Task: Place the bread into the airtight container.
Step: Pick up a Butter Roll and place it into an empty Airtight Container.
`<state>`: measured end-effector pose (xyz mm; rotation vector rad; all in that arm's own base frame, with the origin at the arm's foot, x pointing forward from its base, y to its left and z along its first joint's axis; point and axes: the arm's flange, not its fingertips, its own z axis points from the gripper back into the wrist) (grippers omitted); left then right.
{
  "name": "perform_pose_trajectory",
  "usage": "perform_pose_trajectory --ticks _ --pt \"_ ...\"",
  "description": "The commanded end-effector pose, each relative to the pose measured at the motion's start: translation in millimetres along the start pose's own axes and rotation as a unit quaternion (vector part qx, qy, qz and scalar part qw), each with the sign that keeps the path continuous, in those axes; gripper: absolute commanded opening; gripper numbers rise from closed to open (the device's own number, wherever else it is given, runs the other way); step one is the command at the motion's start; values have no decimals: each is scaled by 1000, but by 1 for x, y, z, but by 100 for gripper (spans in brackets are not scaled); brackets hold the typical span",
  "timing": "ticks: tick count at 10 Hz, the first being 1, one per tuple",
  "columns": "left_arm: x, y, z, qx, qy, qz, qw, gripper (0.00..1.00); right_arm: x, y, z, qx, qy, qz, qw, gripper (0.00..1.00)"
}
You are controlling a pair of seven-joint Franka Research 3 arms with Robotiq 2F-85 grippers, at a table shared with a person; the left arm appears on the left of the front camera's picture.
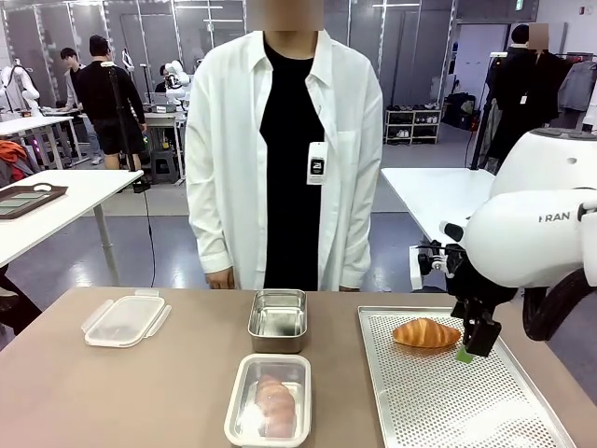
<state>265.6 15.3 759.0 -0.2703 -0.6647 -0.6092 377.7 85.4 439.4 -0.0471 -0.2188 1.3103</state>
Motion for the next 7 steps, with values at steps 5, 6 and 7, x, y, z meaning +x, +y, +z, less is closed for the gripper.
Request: perform_pose_trajectory --ticks 5,6,7 --pt "1 0 1 -3 0 -8 1000 100 16 -56 -33 -21 -33 32 999 100" --pt "1 0 1 -3 0 -8 1000 100 18 -74 -45 -38 -26 55 997 100" --pt "1 0 1 -3 0 -8 1000 100 20 -91 -62 -23 -23 68 997 100"
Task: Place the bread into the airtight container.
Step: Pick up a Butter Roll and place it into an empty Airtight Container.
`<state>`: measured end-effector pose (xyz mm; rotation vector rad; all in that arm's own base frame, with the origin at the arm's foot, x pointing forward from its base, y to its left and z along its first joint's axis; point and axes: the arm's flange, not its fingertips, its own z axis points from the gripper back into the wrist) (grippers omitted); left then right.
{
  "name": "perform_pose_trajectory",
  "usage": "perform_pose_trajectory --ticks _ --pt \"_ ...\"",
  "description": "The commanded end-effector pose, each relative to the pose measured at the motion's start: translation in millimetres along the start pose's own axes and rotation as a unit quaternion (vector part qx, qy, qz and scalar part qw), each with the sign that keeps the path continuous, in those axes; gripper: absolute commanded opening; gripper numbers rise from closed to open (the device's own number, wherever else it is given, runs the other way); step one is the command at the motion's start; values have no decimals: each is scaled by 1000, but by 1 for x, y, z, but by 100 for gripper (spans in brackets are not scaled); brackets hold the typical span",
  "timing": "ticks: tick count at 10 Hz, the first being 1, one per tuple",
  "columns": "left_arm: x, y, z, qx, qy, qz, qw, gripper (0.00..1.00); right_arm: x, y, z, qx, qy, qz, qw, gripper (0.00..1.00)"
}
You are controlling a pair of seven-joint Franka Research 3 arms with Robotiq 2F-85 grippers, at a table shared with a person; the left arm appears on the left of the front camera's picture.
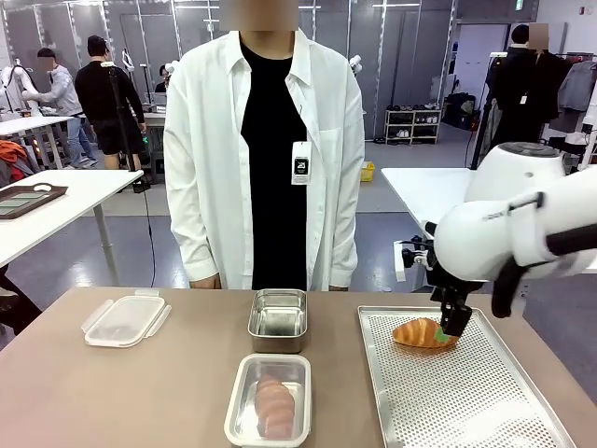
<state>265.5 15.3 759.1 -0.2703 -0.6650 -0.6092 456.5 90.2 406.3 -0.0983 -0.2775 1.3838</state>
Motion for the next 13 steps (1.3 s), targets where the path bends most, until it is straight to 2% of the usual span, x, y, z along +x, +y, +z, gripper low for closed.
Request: perform_pose_trajectory --ticks 1,3,7,11,13 --pt "1 0 1 -3 0 -8 1000 100 1 -36 -30 5 -4 40 999 100" --pt "1 0 1 -3 0 -8 1000 100 9 -55 -41 9 20 67 997 100" --pt "1 0 1 -3 0 -8 1000 100 5 -72 -69 9 76 64 995 100" --pt "1 0 1 -3 0 -8 1000 100 0 -87 -102 19 63 50 997 100" --pt "1 0 1 -3 0 -8 1000 100 -2 -94 -115 20 72 46 996 100"
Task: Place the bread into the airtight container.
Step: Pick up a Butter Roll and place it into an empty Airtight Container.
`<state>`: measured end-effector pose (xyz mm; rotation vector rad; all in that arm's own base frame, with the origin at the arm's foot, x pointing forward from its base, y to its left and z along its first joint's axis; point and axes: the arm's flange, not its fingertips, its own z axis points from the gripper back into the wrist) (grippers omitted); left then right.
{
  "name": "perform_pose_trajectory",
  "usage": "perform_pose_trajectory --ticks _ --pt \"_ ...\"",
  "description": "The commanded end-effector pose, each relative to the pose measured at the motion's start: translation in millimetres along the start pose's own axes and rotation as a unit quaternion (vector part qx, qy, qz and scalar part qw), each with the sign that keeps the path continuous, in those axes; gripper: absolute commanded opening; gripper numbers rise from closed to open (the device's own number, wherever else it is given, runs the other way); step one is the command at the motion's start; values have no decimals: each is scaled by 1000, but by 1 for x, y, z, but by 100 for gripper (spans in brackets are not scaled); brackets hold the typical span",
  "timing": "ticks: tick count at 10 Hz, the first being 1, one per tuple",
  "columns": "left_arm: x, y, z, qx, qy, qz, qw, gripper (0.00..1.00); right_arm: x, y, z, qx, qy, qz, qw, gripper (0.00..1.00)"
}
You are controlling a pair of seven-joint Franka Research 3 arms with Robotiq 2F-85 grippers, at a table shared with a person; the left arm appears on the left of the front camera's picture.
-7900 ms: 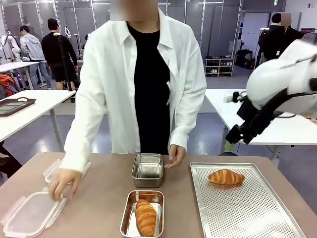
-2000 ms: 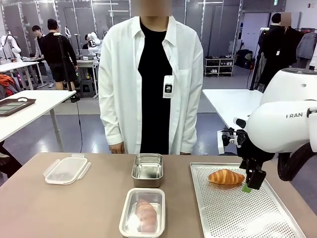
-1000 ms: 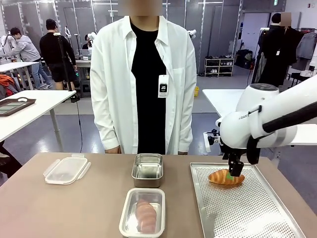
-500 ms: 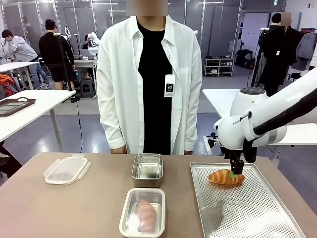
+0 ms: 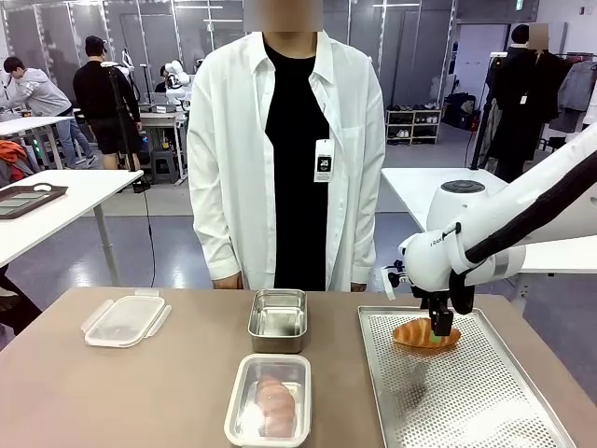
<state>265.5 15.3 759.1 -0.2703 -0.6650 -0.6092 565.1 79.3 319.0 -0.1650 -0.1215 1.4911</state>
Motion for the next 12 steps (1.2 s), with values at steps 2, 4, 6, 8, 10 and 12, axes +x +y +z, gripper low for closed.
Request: perform_pose_trajectory --ticks 2,4,6,8,10,12 --pt "1 0 1 -3 0 -8 1000 100 5 -17 -13 6 -16 -30 999 100" --pt "1 0 1 -3 0 -8 1000 100 6 -19 -23 34 -22 -44 998 100" --pt "1 0 1 -3 0 -8 1000 100 6 -20 -26 58 -35 -63 996 80" --pt "1 0 1 -3 0 -8 1000 100 7 -22 -28 68 -36 -73 994 75" --pt "1 0 1 -3 0 -8 1000 100 6 -24 -23 70 -35 -83 993 55" --pt "1 0 1 -3 0 -8 1000 100 8 -26 4 45 -20 -84 995 20"
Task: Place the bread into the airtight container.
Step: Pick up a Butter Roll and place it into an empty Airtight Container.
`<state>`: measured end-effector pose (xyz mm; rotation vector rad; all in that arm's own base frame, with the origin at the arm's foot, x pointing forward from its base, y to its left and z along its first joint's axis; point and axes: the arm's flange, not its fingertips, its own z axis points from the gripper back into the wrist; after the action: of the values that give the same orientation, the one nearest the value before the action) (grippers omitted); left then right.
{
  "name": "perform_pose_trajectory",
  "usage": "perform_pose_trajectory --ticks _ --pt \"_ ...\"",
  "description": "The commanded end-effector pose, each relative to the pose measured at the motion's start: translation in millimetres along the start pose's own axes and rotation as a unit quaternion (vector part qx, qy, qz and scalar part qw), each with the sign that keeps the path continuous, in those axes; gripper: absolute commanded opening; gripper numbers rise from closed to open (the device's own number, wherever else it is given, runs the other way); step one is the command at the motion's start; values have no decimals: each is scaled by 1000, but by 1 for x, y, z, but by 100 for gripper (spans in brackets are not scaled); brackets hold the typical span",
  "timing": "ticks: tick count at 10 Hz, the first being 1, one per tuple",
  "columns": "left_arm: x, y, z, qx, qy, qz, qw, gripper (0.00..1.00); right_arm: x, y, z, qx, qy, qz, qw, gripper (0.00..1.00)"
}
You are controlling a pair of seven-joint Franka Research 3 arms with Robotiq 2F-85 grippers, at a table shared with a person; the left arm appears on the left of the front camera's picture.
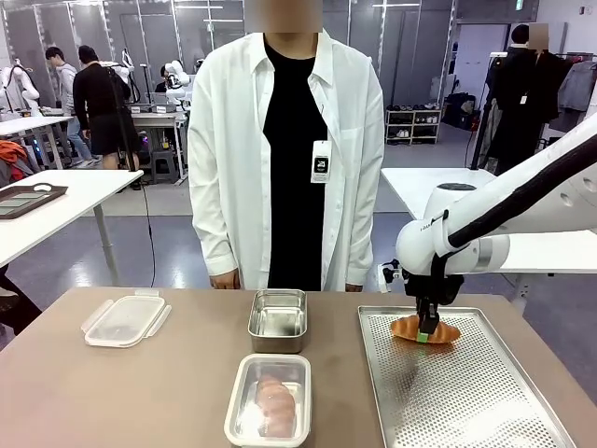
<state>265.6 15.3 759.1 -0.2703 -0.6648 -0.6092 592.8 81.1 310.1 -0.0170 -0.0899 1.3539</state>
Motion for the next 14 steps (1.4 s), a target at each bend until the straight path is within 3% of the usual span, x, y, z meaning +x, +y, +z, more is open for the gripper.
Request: perform_pose_trajectory --ticks 1,4,6,8,10,13,14 --pt "1 0 1 -3 0 -8 1000 100 10 7 44 -23 -5 -11 1000 20" --pt "1 0 1 -3 0 -8 1000 100 36 23 128 -16 -32 -64 997 20" --pt "1 0 1 -3 0 -8 1000 100 77 41 167 -21 -50 -53 997 20" --pt "1 0 1 -3 0 -8 1000 100 120 52 176 -31 -47 -60 997 20" --pt "1 0 1 -3 0 -8 1000 100 172 68 173 -4 -79 -73 994 20" --pt "1 0 1 -3 0 -8 1000 100 258 100 152 -14 -60 -64 996 20" --pt "1 0 1 -3 0 -8 1000 100 278 106 141 -53 -53 -71 995 20"
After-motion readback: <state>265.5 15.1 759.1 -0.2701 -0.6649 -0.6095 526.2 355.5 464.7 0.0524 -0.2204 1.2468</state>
